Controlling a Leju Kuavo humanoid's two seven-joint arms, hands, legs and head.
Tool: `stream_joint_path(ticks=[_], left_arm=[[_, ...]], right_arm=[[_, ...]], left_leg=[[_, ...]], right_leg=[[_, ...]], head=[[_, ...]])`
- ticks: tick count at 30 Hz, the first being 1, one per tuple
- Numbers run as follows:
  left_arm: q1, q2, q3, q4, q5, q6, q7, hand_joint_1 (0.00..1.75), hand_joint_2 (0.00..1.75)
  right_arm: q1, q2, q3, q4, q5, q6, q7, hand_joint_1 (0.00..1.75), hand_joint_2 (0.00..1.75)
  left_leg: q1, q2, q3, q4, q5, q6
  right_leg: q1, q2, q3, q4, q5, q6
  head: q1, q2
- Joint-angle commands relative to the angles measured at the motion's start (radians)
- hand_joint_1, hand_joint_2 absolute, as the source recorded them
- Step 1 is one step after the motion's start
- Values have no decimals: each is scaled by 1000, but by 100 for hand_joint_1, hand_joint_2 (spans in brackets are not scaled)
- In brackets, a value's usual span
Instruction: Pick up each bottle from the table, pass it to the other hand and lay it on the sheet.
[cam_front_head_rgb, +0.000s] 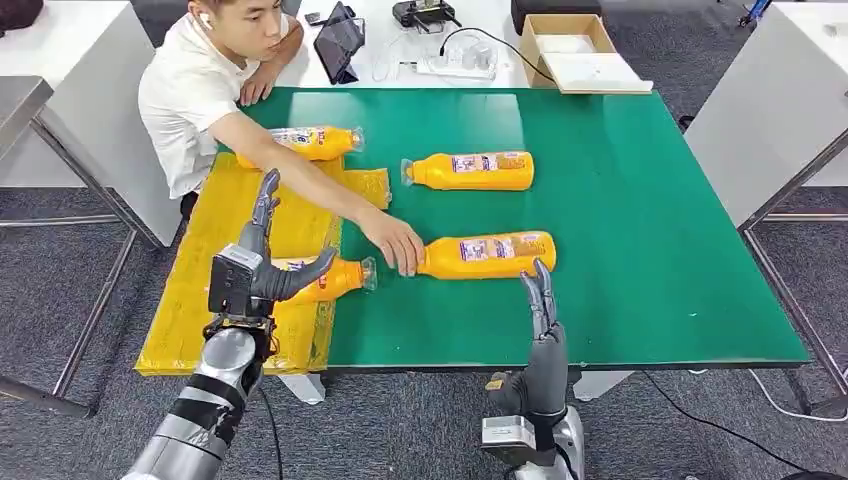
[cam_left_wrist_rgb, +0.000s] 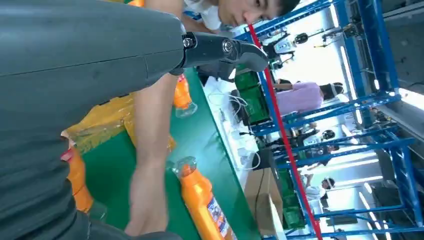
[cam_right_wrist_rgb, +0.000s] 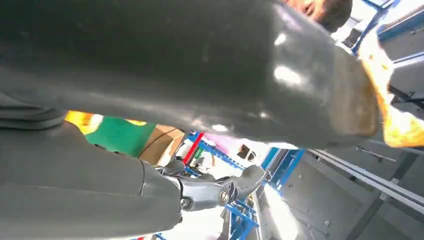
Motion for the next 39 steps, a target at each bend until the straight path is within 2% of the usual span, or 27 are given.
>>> stream_joint_path(ticks=[1,4,8,9,10,16,18,19,20,22,25,31,37,39], left_arm=[[72,67,-6,-249,300,-216,61,0,175],[81,97,-31,-280,348,-278,89,0,175],[91,102,-59,-325,315,-253,58,0,175],[93,99,-61,-337,311,-239,55,0,175],[99,90,-61,-360,301,-199,47,0,175],[102,94,-72,-378,301,-187,52,0,175],[102,82,-64,-384,316,-176,39,0,175],[104,74,-65,-401,330,-174,41,0,175],[108,71,-70,-414,337,-172,42,0,175],[114,66,-82,-427,347,-172,48,0,175],[115,63,-114,-418,339,-174,49,0,175],[113,59,-130,-407,332,-170,48,0,175],[122,58,-128,-396,318,-162,53,0,175],[123,57,-127,-392,313,-159,52,0,175]], right_arm=[[-7,-10,-8,38,-3,-7,-32,0,0],[-5,-16,-6,34,-6,-4,-32,0,0],[-10,-27,-3,43,18,-17,-32,0,0],[-16,-27,-13,76,57,-27,-32,0,0],[-29,-19,-54,132,192,-45,-21,0,0],[-34,-10,-89,148,204,-24,-32,0,0],[-64,-39,-94,198,374,-67,64,0,0],[-101,-77,-101,248,472,-68,128,0,175],[-132,-91,-120,290,462,-52,141,0,175],[-217,-135,-140,422,555,-23,214,0,175],[-352,-167,-144,633,635,16,261,0,175],[-415,-159,-100,735,696,64,307,0,175],[-434,-168,-59,772,747,93,367,0,175],[-442,-164,-57,793,742,112,371,0,175]], left_leg=[[1,4,3,0,-2,-1],[1,4,4,-1,-3,-2],[2,3,6,0,-3,-3],[1,2,3,-1,-1,-2],[1,2,3,0,-2,-2],[1,2,3,-1,-1,-2],[1,1,5,-1,-2,-2],[1,1,4,-1,-1,-1],[1,2,5,-1,-2,-2],[1,2,4,-1,-2,-1],[1,2,3,0,-1,-1],[0,3,4,-1,0,0],[0,0,1,0,0,0],[1,2,5,0,-2,-1]], right_leg=[[1,2,2,0,-1,-2],[1,2,3,-1,-1,-2],[2,1,5,0,-3,-3],[1,1,2,-1,-1,-2],[2,0,3,-1,-1,-2],[1,0,3,-1,-1,-2],[2,-1,5,-2,-2,-3],[1,-1,4,-2,-1,-2],[1,0,5,-2,-1,-2],[1,0,4,-2,-1,-2],[1,0,4,-2,0,-1],[1,1,4,-2,1,-1],[0,-1,2,-1,1,1],[1,0,5,-1,0,0]], head=[[0,0],[0,0],[0,0],[0,0],[0,0],[-1,0],[0,0],[-1,0],[0,0],[0,0],[0,0],[0,0],[-1,0],[0,0]])
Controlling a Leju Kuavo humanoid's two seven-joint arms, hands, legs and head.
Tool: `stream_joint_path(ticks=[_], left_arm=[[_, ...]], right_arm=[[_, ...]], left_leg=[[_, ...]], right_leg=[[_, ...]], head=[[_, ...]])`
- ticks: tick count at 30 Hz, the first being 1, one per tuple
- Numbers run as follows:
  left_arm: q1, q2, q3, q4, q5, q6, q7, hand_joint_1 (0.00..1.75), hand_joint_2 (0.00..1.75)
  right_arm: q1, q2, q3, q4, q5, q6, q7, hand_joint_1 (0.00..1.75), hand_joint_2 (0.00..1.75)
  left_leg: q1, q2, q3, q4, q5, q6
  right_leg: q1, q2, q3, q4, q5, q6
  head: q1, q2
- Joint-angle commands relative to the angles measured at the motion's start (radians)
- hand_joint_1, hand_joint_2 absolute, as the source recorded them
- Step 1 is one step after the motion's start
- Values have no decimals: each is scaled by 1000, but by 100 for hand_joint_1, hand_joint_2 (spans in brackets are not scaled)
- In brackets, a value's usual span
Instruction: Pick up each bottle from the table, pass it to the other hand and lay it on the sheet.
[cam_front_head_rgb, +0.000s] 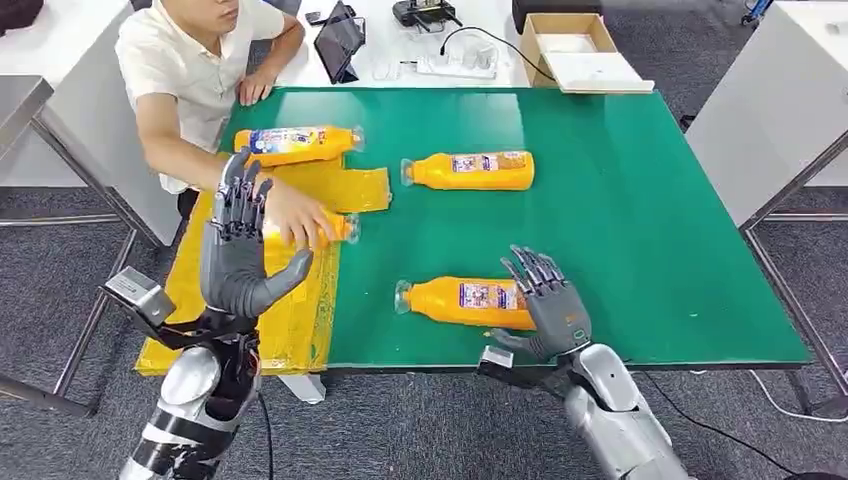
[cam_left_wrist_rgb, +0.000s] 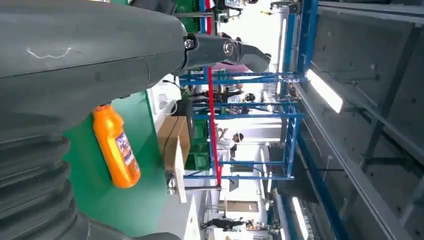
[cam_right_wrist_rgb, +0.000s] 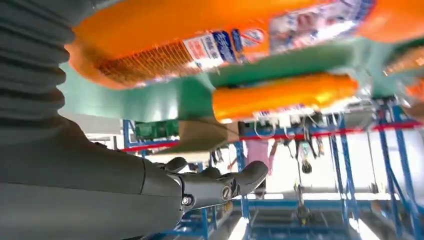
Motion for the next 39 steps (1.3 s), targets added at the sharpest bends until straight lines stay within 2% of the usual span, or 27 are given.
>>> stream_joint_path(ticks=[1,8,9,11,13,16,22,26,28,33,36,37,38,39], left_arm=[[-9,3,-23,40,-20,14,7,0,175],[-8,4,-27,34,-27,8,13,0,175],[-8,3,-28,35,-31,8,16,0,175],[-1,1,-26,33,-42,12,28,0,175],[10,-1,-23,27,-52,13,34,0,175],[15,-9,-15,30,-57,14,38,0,175],[9,-12,-17,40,-62,11,45,0,175],[-7,-14,-22,58,-57,-9,57,0,175],[-21,-10,-34,73,-58,-26,60,0,175],[-38,-7,-46,96,-42,-63,66,0,175],[-63,-6,-54,126,-35,-81,72,0,175],[-76,-2,-61,143,-34,-91,77,0,175],[-84,-1,-63,154,-34,-93,78,0,175],[-86,-1,-63,157,-34,-93,78,0,175]], right_arm=[[-100,-3,65,213,35,50,59,0,175],[-103,5,73,240,2,122,59,0,175],[-109,6,79,254,4,139,78,0,175],[-127,11,74,294,10,216,196,0,175],[-136,14,68,305,7,260,263,0,175],[-150,7,81,321,20,302,310,0,175],[-153,8,71,334,3,337,323,0,175],[-174,6,79,376,-24,428,323,0,175],[-186,-3,91,399,-43,493,295,0,175],[-200,-16,109,418,-59,551,266,0,175],[-225,-31,126,434,-91,636,206,0,175],[-236,-42,143,436,-97,665,175,3,175],[-243,-51,149,435,-103,679,159,52,175],[-246,-54,150,435,-104,682,156,68,175]], left_leg=[[1,3,5,-1,-2,-2],[0,2,2,0,-1,-1],[1,2,3,-1,-1,-2],[0,1,2,-1,-1,-1],[0,2,2,-1,-1,-1],[1,3,5,-1,-1,-2],[1,0,7,-1,0,-2],[1,0,9,-1,0,-1],[1,0,11,-1,0,-1],[2,1,13,-1,1,-3],[2,2,15,-1,2,-2],[1,2,15,-1,2,-2],[1,3,17,-1,1,-2],[1,3,17,-1,1,-2]], right_leg=[[1,1,4,-1,-1,-2],[0,0,2,0,-1,-2],[1,0,3,-1,-1,-2],[0,0,2,-1,-1,-2],[0,1,2,-1,0,-2],[1,0,4,-1,-1,-3],[1,-2,7,-2,0,-2],[1,-2,9,-3,0,-2],[1,-2,11,-2,0,-2],[2,-5,14,-4,1,-4],[2,-4,14,-4,1,-3],[2,-3,14,-4,1,-3],[2,-2,15,-3,1,-3],[2,-3,15,-3,2,-4]], head=[[0,0],[0,0],[0,0],[0,0],[0,0],[0,0],[0,0],[0,0],[0,0],[0,0],[0,0],[0,0],[0,0],[0,0]])
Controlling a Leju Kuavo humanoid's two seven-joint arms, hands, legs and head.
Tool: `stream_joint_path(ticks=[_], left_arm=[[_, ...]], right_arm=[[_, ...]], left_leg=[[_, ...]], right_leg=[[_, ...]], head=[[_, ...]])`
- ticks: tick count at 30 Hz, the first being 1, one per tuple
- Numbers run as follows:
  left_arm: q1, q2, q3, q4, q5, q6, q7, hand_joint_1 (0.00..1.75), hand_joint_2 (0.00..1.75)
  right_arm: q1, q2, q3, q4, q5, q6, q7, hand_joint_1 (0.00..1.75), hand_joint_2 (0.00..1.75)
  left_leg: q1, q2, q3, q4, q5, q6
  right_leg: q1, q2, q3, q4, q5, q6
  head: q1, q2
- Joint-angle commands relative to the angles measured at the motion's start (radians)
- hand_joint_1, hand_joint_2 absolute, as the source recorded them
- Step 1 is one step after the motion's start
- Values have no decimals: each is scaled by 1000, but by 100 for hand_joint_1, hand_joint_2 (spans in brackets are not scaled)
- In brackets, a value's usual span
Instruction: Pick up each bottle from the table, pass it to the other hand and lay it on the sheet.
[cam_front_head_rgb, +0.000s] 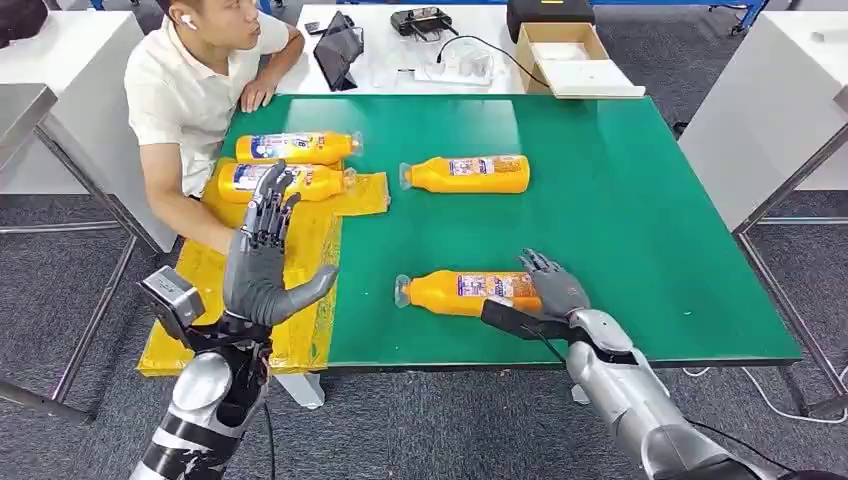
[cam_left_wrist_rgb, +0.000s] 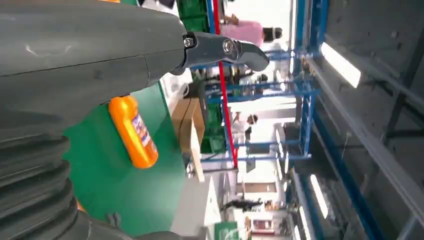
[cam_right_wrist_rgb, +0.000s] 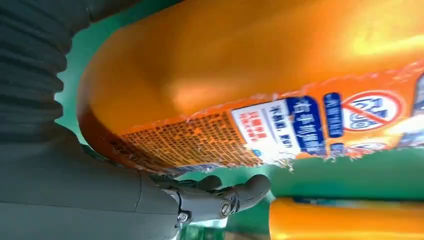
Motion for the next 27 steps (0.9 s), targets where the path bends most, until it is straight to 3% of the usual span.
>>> stream_joint_path(ticks=[1,2,10,20,22,23,24,27], left_arm=[[-107,16,-52,152,10,-37,18,0,175],[-117,18,-56,162,13,-46,21,0,175],[-164,17,-75,205,27,-64,40,0,175],[-164,25,-92,195,27,-61,45,0,175],[-160,25,-94,186,21,-53,48,0,175],[-158,28,-97,181,17,-49,49,0,175],[-154,29,-96,176,16,-47,49,0,175],[-146,29,-94,168,16,-44,50,0,175]], right_arm=[[-43,-58,112,137,-39,195,-118,161,175],[-56,-67,127,140,-41,216,-124,171,175],[-130,-116,199,148,-55,273,-152,175,175],[-90,-123,231,125,-141,248,-188,175,175],[-77,-115,229,112,-154,212,-183,166,175],[-75,-113,230,108,-161,196,-182,150,175],[-75,-112,240,105,-160,184,-179,164,175],[-67,-109,240,91,-176,161,-184,155,175]], left_leg=[[1,-3,0,0,1,-1],[2,-4,-2,-1,2,-2],[1,-4,-1,0,2,-1],[2,-5,-2,-1,1,-2],[2,-5,-2,-2,1,-2],[2,-5,-2,-2,1,-2],[2,-4,-2,-1,1,-2],[2,-4,-3,-1,1,-2]], right_leg=[[1,-3,1,-1,1,-3],[2,-5,0,-2,2,-4],[1,-5,1,-1,1,-3],[3,-4,2,-3,1,-3],[2,-5,2,-3,1,-3],[3,-4,2,-3,1,-4],[2,-3,1,-2,1,-3],[2,-3,0,-3,1,-3]], head=[[0,0],[0,0],[0,0],[0,0],[0,0],[0,0],[0,0],[0,0]])
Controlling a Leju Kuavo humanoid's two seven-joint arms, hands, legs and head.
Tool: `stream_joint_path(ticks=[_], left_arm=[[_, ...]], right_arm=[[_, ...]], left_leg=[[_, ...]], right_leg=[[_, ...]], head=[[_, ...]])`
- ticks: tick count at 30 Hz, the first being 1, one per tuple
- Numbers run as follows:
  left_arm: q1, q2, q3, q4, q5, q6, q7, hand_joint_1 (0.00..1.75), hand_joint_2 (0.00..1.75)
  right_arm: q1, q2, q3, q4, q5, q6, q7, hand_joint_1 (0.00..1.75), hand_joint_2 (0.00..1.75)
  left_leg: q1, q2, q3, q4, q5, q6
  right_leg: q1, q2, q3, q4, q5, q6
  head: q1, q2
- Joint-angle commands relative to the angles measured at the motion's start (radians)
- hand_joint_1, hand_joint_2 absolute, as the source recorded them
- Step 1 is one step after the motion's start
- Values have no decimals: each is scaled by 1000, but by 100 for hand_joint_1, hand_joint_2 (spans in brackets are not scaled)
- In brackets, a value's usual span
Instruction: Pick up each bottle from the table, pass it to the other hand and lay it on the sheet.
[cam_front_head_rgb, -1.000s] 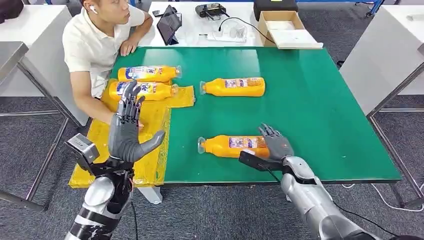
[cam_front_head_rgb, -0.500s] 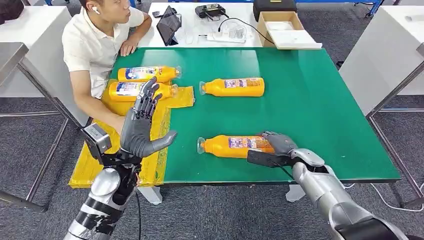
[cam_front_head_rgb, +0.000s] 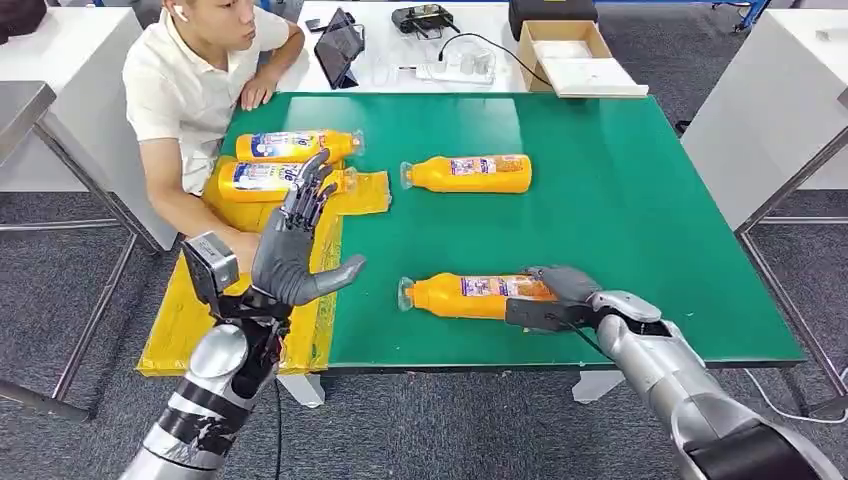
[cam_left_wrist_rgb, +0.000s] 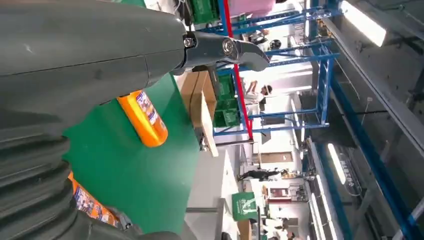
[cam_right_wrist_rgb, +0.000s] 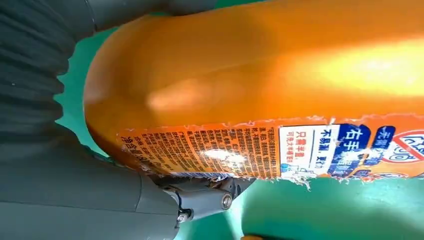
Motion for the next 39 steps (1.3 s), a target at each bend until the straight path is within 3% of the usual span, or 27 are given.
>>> stream_joint_path(ticks=[1,2,8,9,11,15,16,17,19,20,23,29,39], left_arm=[[-16,27,-33,37,-10,17,10,0,175],[-11,27,-31,33,-13,22,10,0,175],[4,30,-25,18,-21,33,9,0,175],[10,29,-20,10,-30,44,7,0,175],[27,24,-8,-12,-38,68,2,0,175],[86,20,-4,-88,-72,128,-13,0,175],[99,19,-7,-102,-74,135,-18,0,175],[106,19,-9,-109,-73,136,-19,0,175],[124,18,-11,-123,-71,143,-26,0,175],[131,20,-14,-129,-71,145,-29,0,175],[145,21,-15,-136,-66,147,-34,0,175],[157,24,-7,-141,-58,152,-41,0,175],[207,14,19,-204,-71,210,-95,0,175]], right_arm=[[61,13,63,21,-31,-69,-5,154,175],[69,14,62,5,-36,-94,-13,140,175],[83,21,59,-32,-46,-135,-13,140,175],[89,20,57,-51,-45,-173,-13,133,175],[101,27,43,-89,-46,-235,-18,140,175],[163,50,-12,-234,-23,-354,-4,122,175],[178,54,-28,-262,-22,-378,-7,93,175],[186,57,-34,-275,-15,-389,-7,84,175],[202,62,-52,-295,-18,-405,-10,101,175],[207,60,-56,-303,-15,-407,-12,127,175],[221,59,-69,-313,-14,-416,-21,175,175],[230,57,-91,-321,-27,-395,-38,175,175],[271,87,-174,-440,-45,-479,-74,175,175]], left_leg=[[1,-1,1,-1,0,-2],[2,-1,1,-2,1,-2],[2,1,1,-1,0,-2],[2,1,1,-2,0,-3],[2,1,0,-1,0,-2],[2,4,0,-1,-1,-3],[1,4,-1,-1,-1,-2],[2,4,-2,-1,-1,-3],[2,4,-2,-2,-1,-3],[1,3,-4,-1,-1,-2],[1,0,-7,-1,0,-1],[1,0,-11,-1,0,-2],[1,3,-10,0,-2,-3]], right_leg=[[1,-2,2,-2,0,-2],[2,-3,2,-2,0,-2],[2,-1,1,-1,0,-2],[2,-1,1,-2,0,-3],[2,-1,1,-1,0,-2],[2,2,0,-1,0,-3],[1,2,-1,0,0,-2],[2,2,-1,-1,0,-3],[2,1,-2,0,-1,-3],[1,1,-4,0,-1,-2],[1,0,-7,1,-1,-1],[0,0,-10,0,-1,-1],[1,1,-10,1,-1,-3]], head=[[0,0],[0,0],[0,0],[0,0],[0,0],[0,0],[0,0],[0,0],[0,0],[0,0],[0,0],[0,0],[0,0]])
